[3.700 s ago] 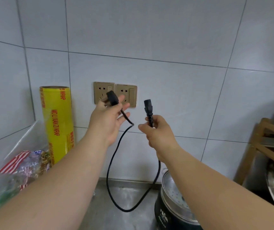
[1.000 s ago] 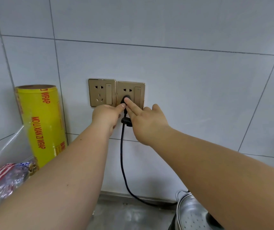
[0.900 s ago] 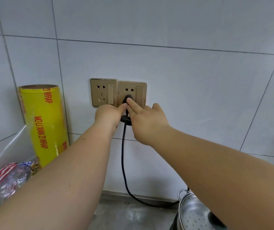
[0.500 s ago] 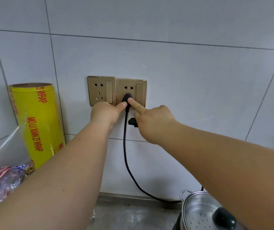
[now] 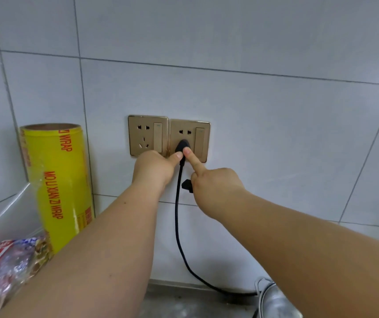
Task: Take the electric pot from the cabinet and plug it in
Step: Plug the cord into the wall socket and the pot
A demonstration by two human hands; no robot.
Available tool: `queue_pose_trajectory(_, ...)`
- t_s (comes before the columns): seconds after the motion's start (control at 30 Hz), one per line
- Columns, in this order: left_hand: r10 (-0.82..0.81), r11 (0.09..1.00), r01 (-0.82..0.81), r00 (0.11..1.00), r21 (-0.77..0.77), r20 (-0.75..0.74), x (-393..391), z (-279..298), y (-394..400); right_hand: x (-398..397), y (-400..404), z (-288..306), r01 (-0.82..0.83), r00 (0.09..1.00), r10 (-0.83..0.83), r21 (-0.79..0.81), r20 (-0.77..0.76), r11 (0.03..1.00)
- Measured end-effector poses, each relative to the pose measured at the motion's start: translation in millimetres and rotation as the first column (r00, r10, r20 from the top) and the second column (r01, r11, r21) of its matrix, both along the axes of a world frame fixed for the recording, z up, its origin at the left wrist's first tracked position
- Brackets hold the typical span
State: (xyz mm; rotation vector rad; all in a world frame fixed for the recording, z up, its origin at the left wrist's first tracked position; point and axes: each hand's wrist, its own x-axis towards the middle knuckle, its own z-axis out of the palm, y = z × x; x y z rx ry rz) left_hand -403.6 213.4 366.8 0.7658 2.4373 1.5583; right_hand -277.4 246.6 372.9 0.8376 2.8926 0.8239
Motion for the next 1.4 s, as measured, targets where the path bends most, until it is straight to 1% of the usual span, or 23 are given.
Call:
queue_pose_trajectory(0.1,0.006,0.998,-0.008,0.999,-0.064,-0.033,4.5,8.3,-2.8,2.9,-7.0,6.4,0.002,0.999,-0.005,-0.06,-0.049,0.998)
queue_pose_trajectory(0.17,0.005,0.997,-0.011,0.997,-0.073,-0.074,13.4,7.6,-11.4,9.4,-13.3,11.9,-0.042,0.994,0.03,-0.125,-0.101,0.991)
queue_pose_trajectory(0.23,0.009,0.999,-0.006,0.997,0.041,-0.082,21.6,-1.8,-26.5,17.1,-16.8,10.0,-0.086,0.98,0.043,-0.218,-0.194,0.972)
queue_pose_trajectory(0.3,0.009,0.976,-0.014,1.0,0.217,0.025,32.0,-17.9,-47.3,28.2,-27.0,0.7,-0.15,0.931,0.007,-0.366,-0.365,0.918)
queue_pose_trajectory(0.33,-0.005,0.957,-0.031,0.993,0.289,0.122,38.0,-26.6,-57.1,32.3,-33.9,-4.4,-0.206,0.88,-0.042,-0.46,-0.474,0.864)
queue_pose_trajectory(0.37,-0.044,0.939,-0.037,0.973,0.342,0.226,46.7,-34.6,-67.2,37.0,-41.9,-8.6,-0.283,0.805,-0.12,-0.555,-0.581,0.782)
queue_pose_trajectory(0.4,-0.117,0.927,-0.009,0.942,0.375,0.314,56.6,-42.4,-74.9,41.6,-50.7,-9.9,-0.374,0.718,-0.223,-0.635,-0.66,0.676)
queue_pose_trajectory(0.47,-0.32,0.91,0.161,0.859,0.383,0.399,78.0,-54.2,-88.4,50.5,-67.4,-8.4,-0.551,0.552,-0.428,-0.698,-0.716,0.458)
queue_pose_trajectory(0.53,-0.511,0.854,0.398,0.763,0.334,0.396,97.6,-61.5,-100.6,57.5,-79.5,-5.7,-0.719,0.406,-0.575,-0.637,-0.711,0.279)
queue_pose_trajectory(0.6,-0.673,0.738,0.621,0.647,0.265,0.359,114.7,-63.4,-110.1,63.5,-87.5,-0.9,-0.85,0.269,-0.687,-0.501,-0.675,0.16)
queue_pose_trajectory(0.67,-0.764,0.639,0.727,0.564,0.252,0.313,127.0,-63.3,-113.9,68.2,-93.6,8.4,-0.925,0.143,-0.78,-0.362,-0.609,0.113)
queue_pose_trajectory(0.7,-0.781,0.619,0.745,0.547,0.251,0.301,131.7,-62.8,-115.2,71.1,-96.0,13.5,-0.943,0.099,-0.814,-0.314,-0.573,0.107)
queue_pose_trajectory(0.77,-0.79,0.607,0.757,0.542,0.242,0.287,137.8,-62.0,-117.9,78.0,-97.7,22.0,-0.961,0.048,-0.853,-0.255,-0.52,0.102)
queue_pose_trajectory(0.8,-0.795,0.601,0.758,0.535,0.252,0.285,139.5,-62.2,-119.1,82.4,-97.2,24.5,-0.965,0.043,-0.862,-0.244,-0.505,0.095)
queue_pose_trajectory(0.87,-0.803,0.594,0.75,0.527,0.291,0.279,142.7,-61.2,-123.2,92.0,-95.7,26.1,-0.957,0.074,-0.865,-0.28,-0.496,0.079)
queue_pose_trajectory(0.93,-0.772,0.633,0.729,0.573,0.26,0.275,144.3,-62.3,-126.9,100.9,-93.7,22.3,-0.916,0.126,-0.862,-0.391,-0.49,0.089)
queue_pose_trajectory(1.0,-0.754,0.651,0.74,0.606,0.169,0.252,149.9,-68.0,-129.3,112.0,-90.2,12.6,-0.827,0.181,-0.854,-0.545,-0.488,0.136)
queue_pose_trajectory(1.07,-0.781,0.612,0.783,0.576,0.113,0.243,157.9,-76.0,-130.5,122.5,-85.2,0.8,-0.694,0.254,-0.822,-0.688,-0.51,0.212)
queue_pose_trajectory(1.13,-0.81,0.559,0.828,0.532,0.051,0.246,166.6,-85.7,-131.2,136.2,-81.2,-11.1,-0.577,0.343,-0.765,-0.765,-0.545,0.287)
queue_pose_trajectory(1.2,-0.824,0.519,0.851,0.522,-0.074,0.219,178.1,-93.3,-132.5,156.9,-79.3,-21.5,-0.548,0.44,-0.673,-0.771,-0.595,0.323)
queue_pose_trajectory(1.27,-0.82,0.504,0.835,0.543,-0.221,0.183,189.0,-103.0,-133.7,183.9,-81.3,-30.8,-0.585,0.503,-0.586,-0.749,-0.635,0.31)
queue_pose_trajectory(1.33,-0.81,0.502,0.804,0.566,-0.319,0.152,201.2,-115.4,-133.4,214.7,-83.2,-40.8,-0.626,0.524,-0.547,-0.731,-0.653,0.273)
queue_pose_trajectory(1.4,-0.795,0.508,0.793,0.582,-0.336,0.173,218.6,-129.3,-133.0,245.9,-84.3,-52.5,-0.66,0.52,-0.541,-0.713,-0.661,0.237)
